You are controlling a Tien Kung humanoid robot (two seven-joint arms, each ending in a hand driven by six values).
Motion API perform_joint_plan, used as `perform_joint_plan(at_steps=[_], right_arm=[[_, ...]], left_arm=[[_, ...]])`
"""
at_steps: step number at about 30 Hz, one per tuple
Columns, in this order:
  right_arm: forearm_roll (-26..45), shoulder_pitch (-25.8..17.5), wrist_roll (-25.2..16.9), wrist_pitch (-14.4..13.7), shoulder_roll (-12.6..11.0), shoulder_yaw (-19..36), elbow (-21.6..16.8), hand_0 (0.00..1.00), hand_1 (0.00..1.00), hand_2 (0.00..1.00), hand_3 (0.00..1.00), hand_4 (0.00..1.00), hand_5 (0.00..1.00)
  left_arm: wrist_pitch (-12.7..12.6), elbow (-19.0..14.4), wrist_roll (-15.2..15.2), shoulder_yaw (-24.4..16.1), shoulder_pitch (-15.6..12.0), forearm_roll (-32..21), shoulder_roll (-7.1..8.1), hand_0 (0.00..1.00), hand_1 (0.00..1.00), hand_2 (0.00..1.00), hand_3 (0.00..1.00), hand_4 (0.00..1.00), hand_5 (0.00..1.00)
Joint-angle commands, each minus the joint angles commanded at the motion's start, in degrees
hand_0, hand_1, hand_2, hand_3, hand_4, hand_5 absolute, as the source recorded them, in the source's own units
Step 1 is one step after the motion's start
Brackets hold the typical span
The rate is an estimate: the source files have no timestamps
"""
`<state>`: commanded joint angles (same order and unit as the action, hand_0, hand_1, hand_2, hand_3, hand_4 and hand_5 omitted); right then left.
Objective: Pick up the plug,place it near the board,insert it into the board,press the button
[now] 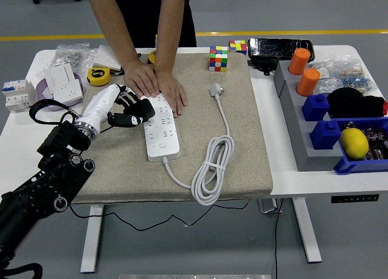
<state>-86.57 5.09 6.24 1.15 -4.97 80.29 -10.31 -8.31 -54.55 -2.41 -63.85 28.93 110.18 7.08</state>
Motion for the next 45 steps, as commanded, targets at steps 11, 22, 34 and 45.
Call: perform_joint_plan(at_steps=[11,22,34,45], right_arm=[[0.03,0.06,0.07,0.01,-0.13,-0.07,0.0,0.818,0.747,0.743,0.758,0.998,0.816],[0.3,0.19,0.05,-0.04,-0.14,-0.08,0.0,0.818,0.747,0.743,0.758,0.998,0.815],[0.63,0.41,0.02,-0.1,-0.19,-0.14,0.0,0.819,0.747,0.743,0.758,0.998,0.814],[0.8,0.47,0.03,-0.1,-0.29,-0.21,0.0,0.818,0.747,0.743,0.758,0.998,0.814]], left_arm=[[3.22,0.48,-1.51,4.27,1.86,-0.16,1.93,0.63,0.64,0.442,0.364,0.408,0.002],[3.85,0.86,-1.73,5.06,2.34,0.22,2.48,0.633,0.645,0.443,0.362,0.41,0.002],[6.12,0.71,-1.12,6.2,3.06,-7.77,3.08,0.642,0.661,0.455,0.353,0.413,0.002],[8.54,2.34,-0.95,6.35,4.51,-10.9,4.02,0.667,0.686,0.48,0.345,0.402,0.002]])
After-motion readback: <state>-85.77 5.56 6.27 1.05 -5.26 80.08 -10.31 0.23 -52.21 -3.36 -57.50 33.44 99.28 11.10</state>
